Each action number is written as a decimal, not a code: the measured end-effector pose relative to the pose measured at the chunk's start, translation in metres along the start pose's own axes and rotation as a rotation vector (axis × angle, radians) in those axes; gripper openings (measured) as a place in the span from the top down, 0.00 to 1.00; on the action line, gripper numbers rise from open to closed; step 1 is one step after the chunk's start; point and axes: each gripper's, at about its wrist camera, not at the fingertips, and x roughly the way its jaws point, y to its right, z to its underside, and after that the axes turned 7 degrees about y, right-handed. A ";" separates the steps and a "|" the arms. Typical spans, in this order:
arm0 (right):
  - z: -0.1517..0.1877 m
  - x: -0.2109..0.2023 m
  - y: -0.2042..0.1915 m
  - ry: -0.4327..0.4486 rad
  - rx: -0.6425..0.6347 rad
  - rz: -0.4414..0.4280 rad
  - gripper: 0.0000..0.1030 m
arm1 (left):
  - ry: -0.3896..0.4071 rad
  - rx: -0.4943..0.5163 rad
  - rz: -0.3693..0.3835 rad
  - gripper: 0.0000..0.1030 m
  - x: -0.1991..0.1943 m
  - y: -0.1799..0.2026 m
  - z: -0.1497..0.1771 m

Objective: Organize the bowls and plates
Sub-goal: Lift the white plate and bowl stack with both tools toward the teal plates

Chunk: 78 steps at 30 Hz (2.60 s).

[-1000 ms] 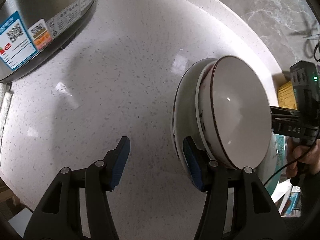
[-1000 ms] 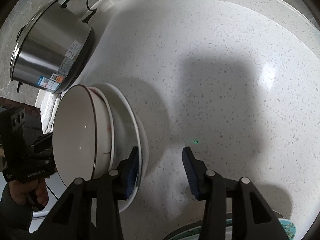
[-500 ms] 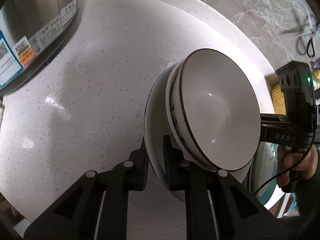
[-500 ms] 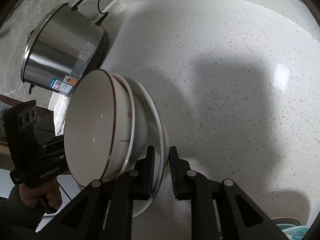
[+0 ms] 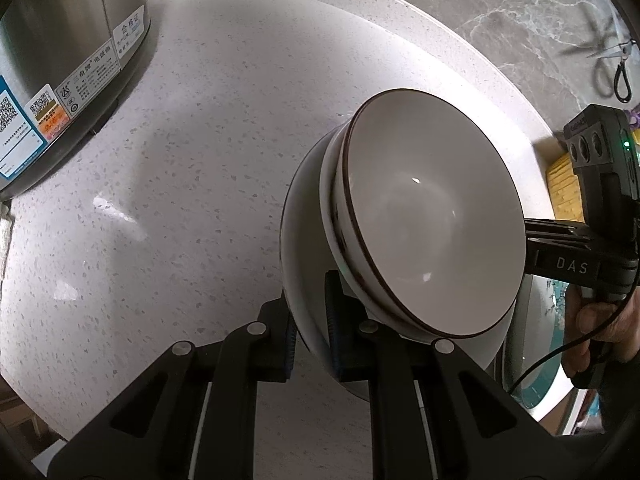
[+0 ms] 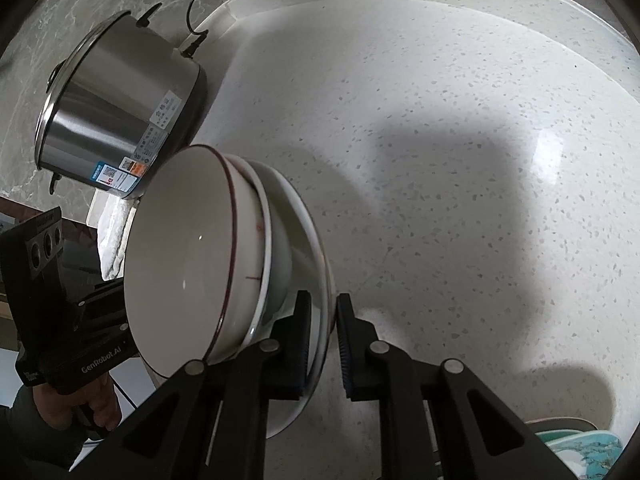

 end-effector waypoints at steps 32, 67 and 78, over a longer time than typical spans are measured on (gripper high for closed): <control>0.030 -0.131 0.039 0.159 0.133 0.052 0.86 | 0.018 0.192 0.102 0.90 -0.063 0.141 -0.031; 0.139 -0.176 0.126 0.170 0.339 0.128 0.86 | -0.127 0.376 0.191 0.90 0.003 0.275 0.050; 0.152 -0.165 0.137 0.149 0.338 0.132 0.86 | -0.152 0.371 0.165 0.90 0.027 0.279 0.072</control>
